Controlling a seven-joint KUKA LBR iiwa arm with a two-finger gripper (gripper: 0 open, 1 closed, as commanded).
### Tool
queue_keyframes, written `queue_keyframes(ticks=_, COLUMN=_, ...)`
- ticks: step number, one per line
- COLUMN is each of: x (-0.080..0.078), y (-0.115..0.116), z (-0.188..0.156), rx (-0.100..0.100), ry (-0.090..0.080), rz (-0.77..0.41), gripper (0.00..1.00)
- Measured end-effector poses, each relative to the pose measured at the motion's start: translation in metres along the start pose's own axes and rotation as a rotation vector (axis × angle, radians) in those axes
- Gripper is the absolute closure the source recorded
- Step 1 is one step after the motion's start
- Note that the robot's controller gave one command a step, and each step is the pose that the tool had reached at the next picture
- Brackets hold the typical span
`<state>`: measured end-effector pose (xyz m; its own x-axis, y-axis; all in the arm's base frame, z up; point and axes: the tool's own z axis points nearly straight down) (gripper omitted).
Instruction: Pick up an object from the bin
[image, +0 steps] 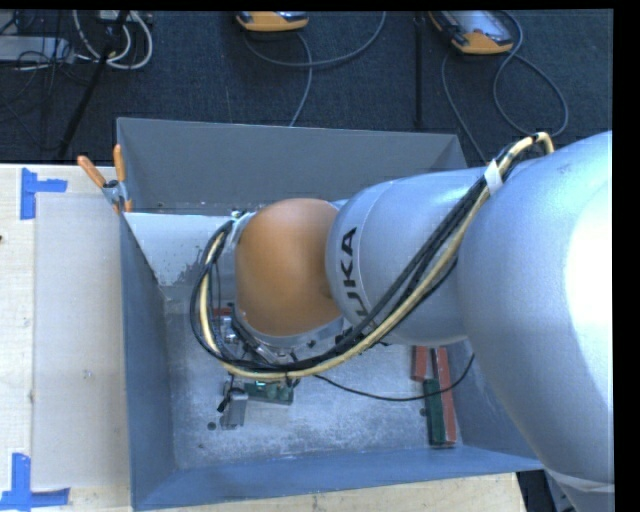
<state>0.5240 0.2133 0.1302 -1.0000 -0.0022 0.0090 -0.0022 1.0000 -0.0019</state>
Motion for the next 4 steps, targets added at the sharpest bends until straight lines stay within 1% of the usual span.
queue_keyframes(ticks=1, x=-0.037, y=-0.069, z=0.025, rx=0.002, ry=-0.008, rz=-0.313, gripper=0.00)
queue_keyframes(ticks=2, x=0.026, y=-0.085, z=0.062, rx=0.000, ry=0.001, rz=-0.306, gripper=0.00)
queue_keyframes(ticks=3, x=0.031, y=0.009, z=0.060, rx=-0.005, ry=-0.014, rz=-0.376, gripper=0.00)
queue_keyframes(ticks=4, x=0.034, y=-0.080, z=-0.009, rx=0.003, ry=-0.013, rz=-0.502, gripper=0.00)
